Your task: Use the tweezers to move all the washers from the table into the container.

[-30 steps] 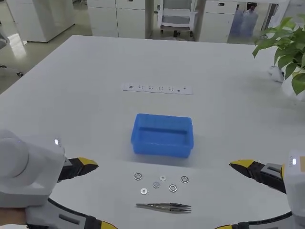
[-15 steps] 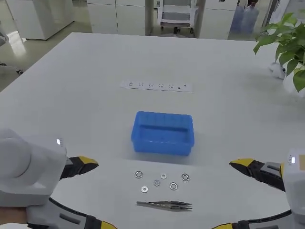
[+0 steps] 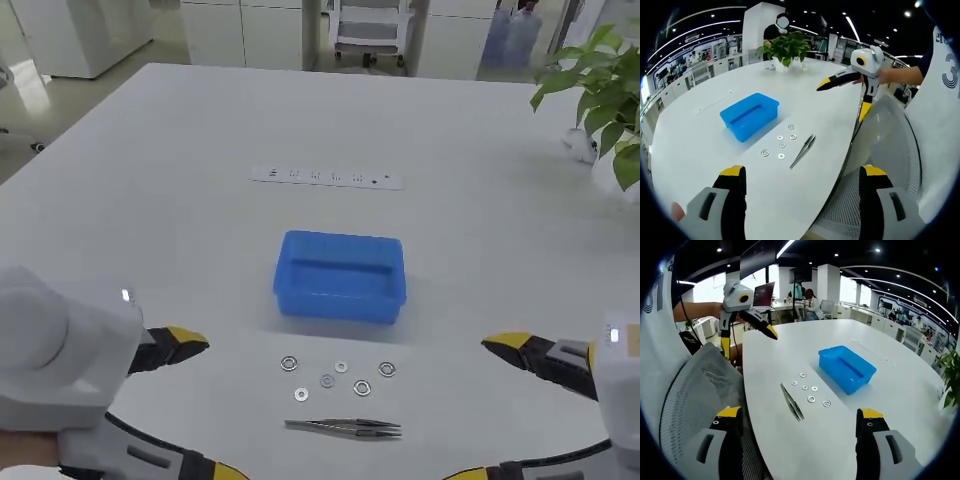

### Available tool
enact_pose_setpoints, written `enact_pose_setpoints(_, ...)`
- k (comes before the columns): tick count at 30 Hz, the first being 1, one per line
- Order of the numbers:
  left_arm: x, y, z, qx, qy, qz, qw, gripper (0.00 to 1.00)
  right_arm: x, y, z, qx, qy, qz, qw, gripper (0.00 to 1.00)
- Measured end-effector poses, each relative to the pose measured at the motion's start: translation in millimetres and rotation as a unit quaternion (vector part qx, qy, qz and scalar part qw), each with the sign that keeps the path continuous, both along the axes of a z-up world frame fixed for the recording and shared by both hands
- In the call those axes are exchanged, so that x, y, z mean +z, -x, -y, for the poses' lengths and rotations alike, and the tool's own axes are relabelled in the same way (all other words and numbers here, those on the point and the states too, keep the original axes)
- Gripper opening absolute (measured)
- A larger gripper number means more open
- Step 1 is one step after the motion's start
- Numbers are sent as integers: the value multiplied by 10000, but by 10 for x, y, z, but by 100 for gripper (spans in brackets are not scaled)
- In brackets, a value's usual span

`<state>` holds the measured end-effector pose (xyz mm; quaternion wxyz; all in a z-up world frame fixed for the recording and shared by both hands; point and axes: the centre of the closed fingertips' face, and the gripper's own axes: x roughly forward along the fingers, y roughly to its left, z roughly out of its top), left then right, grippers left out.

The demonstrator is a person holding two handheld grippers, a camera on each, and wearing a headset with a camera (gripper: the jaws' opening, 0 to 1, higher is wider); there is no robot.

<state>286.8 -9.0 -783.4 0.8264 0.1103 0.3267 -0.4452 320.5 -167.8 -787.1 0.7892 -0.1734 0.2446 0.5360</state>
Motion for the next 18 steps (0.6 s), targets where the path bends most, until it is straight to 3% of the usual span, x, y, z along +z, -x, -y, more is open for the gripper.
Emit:
enact_pose_setpoints(7,-38,0,-22,-32,-77,-57,9999,99,-8,-22,-3,-21,-10,-6,10000,94)
enact_pose_setpoints(16,-82,-39,65,-165,-1,29,9999,99,-62,-39,-6,60,118,-20,9999,94)
enact_pose_setpoints(18,-114,-29,91,-218,7,-50,9998,98,-73,-52,-3,76,151,-12,9999,94)
